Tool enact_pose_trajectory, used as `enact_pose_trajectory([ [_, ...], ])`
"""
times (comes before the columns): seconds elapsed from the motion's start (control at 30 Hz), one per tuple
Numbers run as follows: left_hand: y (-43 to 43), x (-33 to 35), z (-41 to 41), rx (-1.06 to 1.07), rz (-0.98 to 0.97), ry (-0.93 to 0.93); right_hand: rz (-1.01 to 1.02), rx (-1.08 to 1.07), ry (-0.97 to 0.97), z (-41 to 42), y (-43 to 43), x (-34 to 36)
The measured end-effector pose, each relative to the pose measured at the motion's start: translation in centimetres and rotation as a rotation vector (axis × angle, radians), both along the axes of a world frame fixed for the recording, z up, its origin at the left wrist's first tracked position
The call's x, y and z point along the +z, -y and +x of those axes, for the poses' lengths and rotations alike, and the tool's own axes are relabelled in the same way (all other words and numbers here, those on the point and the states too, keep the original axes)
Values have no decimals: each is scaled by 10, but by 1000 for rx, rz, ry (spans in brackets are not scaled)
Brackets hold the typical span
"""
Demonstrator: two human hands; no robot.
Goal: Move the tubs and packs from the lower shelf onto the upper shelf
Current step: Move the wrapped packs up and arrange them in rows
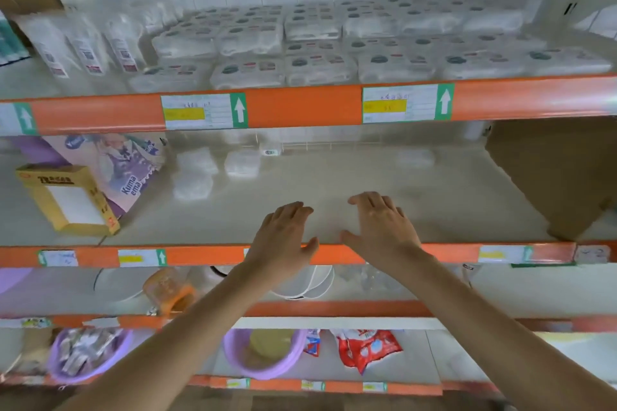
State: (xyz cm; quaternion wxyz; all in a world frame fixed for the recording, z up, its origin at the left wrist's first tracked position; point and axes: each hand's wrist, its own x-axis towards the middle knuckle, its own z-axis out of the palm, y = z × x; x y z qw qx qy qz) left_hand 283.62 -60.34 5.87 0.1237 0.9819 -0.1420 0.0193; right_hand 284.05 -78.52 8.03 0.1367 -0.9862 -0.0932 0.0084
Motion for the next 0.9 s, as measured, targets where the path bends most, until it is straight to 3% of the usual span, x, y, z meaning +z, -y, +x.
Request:
enact_pose_trajectory([
  [0.27, 35, -64, 89, -23, 8, -15, -8, -95, 12, 83, 10, -72],
  [0.53, 76, -88, 151, -88, 18, 55, -59, -286, 133, 153, 43, -96],
  [0.9, 84, -97, 162, -64, 44, 68, -122, -468, 45, 194, 81, -110],
])
